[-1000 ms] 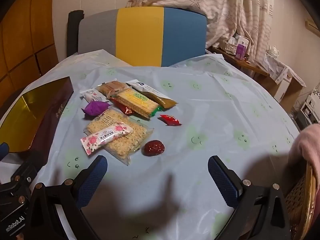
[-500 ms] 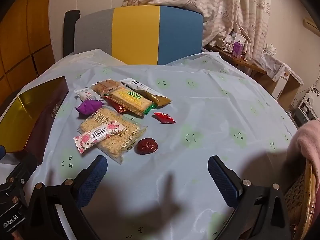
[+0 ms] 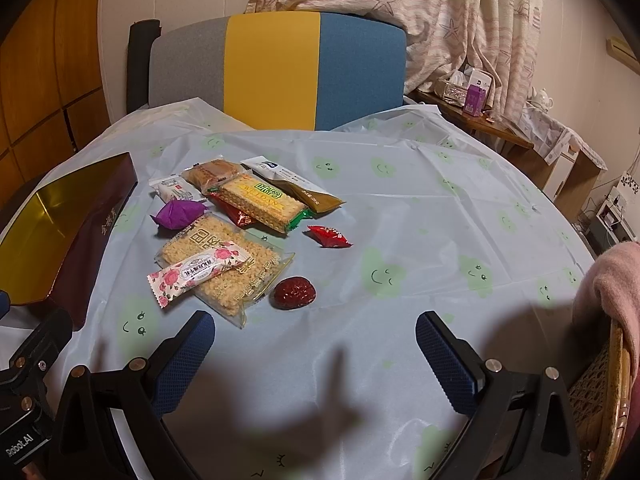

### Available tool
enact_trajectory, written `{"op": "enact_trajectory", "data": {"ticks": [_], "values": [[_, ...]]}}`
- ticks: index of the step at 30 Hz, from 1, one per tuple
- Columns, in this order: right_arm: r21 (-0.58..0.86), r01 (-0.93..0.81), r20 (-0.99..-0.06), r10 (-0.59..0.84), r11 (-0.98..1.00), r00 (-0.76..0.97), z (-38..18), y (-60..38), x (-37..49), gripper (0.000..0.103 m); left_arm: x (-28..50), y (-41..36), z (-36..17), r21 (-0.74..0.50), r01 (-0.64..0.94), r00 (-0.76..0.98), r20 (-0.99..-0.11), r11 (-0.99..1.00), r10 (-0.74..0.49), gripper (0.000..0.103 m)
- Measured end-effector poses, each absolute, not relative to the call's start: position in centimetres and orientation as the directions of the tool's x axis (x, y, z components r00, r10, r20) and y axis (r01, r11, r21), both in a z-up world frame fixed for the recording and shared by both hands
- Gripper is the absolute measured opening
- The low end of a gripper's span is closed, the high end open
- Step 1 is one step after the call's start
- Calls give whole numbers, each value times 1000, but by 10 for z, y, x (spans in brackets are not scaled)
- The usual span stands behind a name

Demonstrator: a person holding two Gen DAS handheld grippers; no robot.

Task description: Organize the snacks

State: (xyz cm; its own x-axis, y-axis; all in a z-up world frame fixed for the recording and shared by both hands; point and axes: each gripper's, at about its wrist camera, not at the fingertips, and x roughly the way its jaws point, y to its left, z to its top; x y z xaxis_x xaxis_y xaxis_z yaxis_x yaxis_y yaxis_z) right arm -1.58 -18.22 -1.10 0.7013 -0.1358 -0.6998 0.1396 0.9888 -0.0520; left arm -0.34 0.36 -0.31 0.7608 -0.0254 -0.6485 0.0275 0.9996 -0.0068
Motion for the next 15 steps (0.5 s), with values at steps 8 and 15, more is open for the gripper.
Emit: {"op": "enact_trajectory", "data": {"ticks": [8,15], "values": [[-53,141,-697,-138,989,703,-10,-182,-15,102,-4,3,-3,-9,27,760,-649,1000,-26,103],[-57,144,-693,-143,988,707,-8,-181,-14,102,-5,5,-1,-15,28,762,-647,999,-31,103]]}}
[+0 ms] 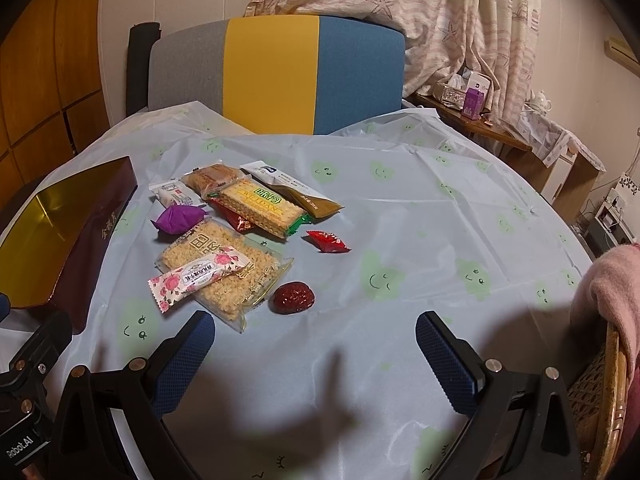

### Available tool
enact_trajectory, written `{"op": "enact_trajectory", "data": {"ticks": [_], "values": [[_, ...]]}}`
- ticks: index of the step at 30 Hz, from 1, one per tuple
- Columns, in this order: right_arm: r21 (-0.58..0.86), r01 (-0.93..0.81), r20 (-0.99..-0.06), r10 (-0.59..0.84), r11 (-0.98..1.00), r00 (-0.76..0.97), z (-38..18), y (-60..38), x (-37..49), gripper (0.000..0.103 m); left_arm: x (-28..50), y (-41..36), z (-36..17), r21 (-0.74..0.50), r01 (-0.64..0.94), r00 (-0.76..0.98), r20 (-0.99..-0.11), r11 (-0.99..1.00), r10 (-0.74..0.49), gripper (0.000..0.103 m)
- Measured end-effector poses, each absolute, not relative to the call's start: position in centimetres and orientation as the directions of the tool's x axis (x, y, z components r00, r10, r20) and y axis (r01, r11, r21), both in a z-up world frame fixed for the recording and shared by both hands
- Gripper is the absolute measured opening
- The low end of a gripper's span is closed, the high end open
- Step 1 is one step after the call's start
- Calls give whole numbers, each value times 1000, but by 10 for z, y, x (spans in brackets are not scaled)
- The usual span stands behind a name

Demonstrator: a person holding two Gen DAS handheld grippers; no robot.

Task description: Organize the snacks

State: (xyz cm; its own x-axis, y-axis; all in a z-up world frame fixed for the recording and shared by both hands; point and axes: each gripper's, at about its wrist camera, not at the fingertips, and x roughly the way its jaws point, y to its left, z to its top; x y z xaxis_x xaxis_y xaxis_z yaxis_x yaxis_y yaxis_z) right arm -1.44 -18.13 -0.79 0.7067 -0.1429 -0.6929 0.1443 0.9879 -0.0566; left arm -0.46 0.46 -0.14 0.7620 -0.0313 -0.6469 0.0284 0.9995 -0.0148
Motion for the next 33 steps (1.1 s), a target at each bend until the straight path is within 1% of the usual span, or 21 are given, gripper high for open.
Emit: {"op": "enact_trajectory", "data": {"ticks": [25,33], "values": [[-76,141,-670,-155,987,726,5,-187,-6,102,-4,5,-1,-19,33,757,-652,999,-37,103],[-62,105,-686,-119,993,718,13,-197,1,102,-5,4,0,-22,44,756,-653,999,-48,103]]}}
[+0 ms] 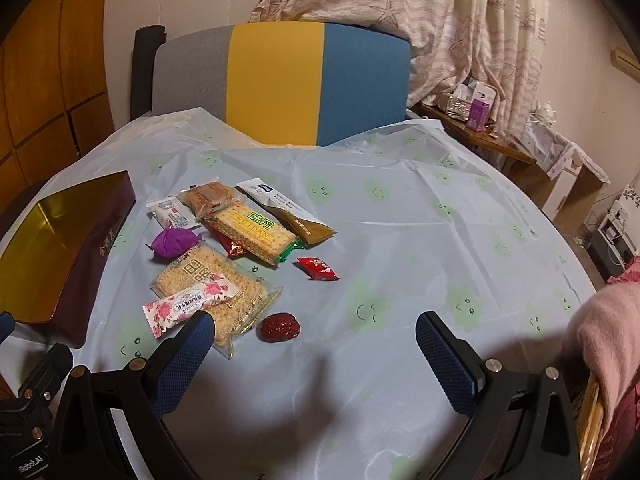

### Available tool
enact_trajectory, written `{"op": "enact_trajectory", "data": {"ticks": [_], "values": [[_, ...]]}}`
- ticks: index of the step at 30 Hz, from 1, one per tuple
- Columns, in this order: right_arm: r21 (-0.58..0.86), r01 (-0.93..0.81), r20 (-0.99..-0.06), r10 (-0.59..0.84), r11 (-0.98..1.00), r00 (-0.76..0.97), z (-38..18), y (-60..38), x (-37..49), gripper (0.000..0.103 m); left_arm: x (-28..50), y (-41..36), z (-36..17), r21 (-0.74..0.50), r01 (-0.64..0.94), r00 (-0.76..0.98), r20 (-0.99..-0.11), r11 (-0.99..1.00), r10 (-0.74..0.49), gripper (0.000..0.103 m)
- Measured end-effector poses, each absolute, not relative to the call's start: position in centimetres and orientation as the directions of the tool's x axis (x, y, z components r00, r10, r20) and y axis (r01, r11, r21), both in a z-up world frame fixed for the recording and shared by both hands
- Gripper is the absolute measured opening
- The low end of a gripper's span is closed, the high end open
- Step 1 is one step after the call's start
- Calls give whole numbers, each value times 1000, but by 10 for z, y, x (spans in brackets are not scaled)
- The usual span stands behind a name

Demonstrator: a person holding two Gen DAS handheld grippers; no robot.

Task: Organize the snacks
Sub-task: 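Reach the left tool to the red date and close on it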

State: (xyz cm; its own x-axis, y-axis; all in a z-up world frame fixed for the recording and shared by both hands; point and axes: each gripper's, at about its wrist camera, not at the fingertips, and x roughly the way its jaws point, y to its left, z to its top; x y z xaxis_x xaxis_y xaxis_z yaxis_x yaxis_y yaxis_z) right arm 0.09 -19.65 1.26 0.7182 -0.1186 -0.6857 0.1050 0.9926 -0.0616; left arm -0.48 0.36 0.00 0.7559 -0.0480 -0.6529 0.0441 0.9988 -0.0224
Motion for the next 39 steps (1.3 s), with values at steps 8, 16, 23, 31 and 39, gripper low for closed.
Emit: {"op": "enact_trajectory", "data": {"ticks": [8,16,23,31,39], "values": [[54,-52,-816,74,997,573,24,-228,49,83,-2,0,-8,-131,164,666,-716,978,-208,103],[188,-199,-843,262,962,470,-6,-258,98,29,-4,-18,-17,-115,271,606,-751,956,-262,77],[189,-27,-868,180,982,462,-18,-284,111,29,7,-50,-21,-122,414,534,-770,902,-350,47],[186,93,-877,123,978,464,-22,-307,115,29,37,-108,-15,-114,622,446,-761,774,-471,26],[221,108,-869,146,969,472,-20,-313,117,29,73,-158,-31,16,742,398,-815,671,-421,25]]}}
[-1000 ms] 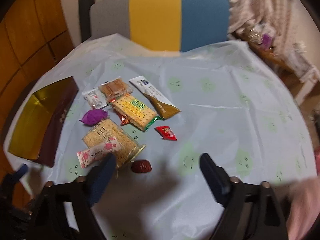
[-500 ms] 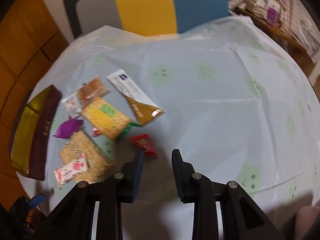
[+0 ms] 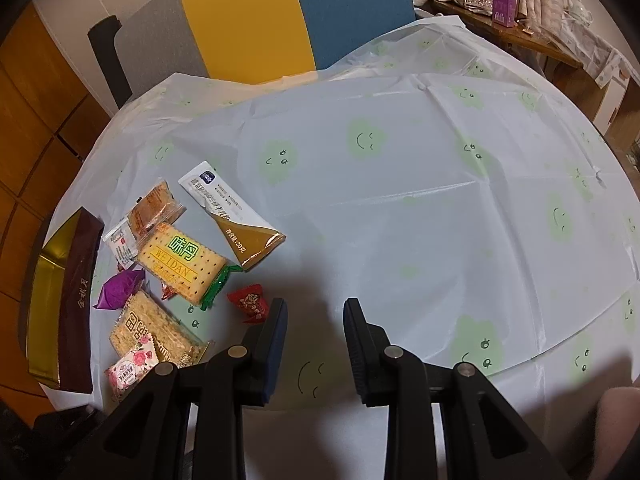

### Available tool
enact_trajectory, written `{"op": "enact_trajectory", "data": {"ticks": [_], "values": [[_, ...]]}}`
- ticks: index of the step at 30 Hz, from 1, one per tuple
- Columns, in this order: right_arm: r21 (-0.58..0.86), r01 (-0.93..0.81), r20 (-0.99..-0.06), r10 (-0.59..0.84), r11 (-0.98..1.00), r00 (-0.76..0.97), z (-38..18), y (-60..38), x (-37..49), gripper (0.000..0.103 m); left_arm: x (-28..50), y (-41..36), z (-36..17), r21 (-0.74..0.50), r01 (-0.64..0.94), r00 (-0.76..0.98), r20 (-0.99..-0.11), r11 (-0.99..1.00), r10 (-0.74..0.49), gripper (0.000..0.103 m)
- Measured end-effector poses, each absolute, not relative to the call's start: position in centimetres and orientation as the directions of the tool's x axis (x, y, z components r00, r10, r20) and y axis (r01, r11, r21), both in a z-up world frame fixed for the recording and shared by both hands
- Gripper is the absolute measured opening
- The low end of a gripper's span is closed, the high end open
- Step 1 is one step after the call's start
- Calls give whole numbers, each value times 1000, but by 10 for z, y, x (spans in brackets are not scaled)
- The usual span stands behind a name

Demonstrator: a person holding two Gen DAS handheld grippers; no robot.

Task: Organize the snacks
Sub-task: 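Reach the left tool to the red date and close on it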

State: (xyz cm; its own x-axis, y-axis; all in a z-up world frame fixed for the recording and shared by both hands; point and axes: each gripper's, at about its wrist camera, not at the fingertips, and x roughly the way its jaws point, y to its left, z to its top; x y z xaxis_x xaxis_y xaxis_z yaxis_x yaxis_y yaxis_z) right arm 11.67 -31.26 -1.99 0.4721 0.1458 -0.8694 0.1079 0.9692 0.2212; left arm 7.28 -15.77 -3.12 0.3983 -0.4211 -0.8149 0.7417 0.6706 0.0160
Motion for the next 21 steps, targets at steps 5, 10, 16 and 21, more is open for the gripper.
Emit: {"op": "enact_trajectory", "data": {"ticks": [5,10,16,21], "values": [[237,111,-862,156,965,483,-18,-316,117,30,77,-169,-40,122,774,446,-802,621,-397,22],[227,115,-862,145,967,486,-18,-316,117,30,71,-164,-44,150,776,481,-769,613,-420,0],[206,123,-869,124,971,478,-20,-316,118,30,48,-148,-58,82,767,448,-777,636,-441,0],[202,130,-870,117,971,480,-20,-318,117,31,46,-129,-51,26,738,452,-761,674,-465,0]]}}
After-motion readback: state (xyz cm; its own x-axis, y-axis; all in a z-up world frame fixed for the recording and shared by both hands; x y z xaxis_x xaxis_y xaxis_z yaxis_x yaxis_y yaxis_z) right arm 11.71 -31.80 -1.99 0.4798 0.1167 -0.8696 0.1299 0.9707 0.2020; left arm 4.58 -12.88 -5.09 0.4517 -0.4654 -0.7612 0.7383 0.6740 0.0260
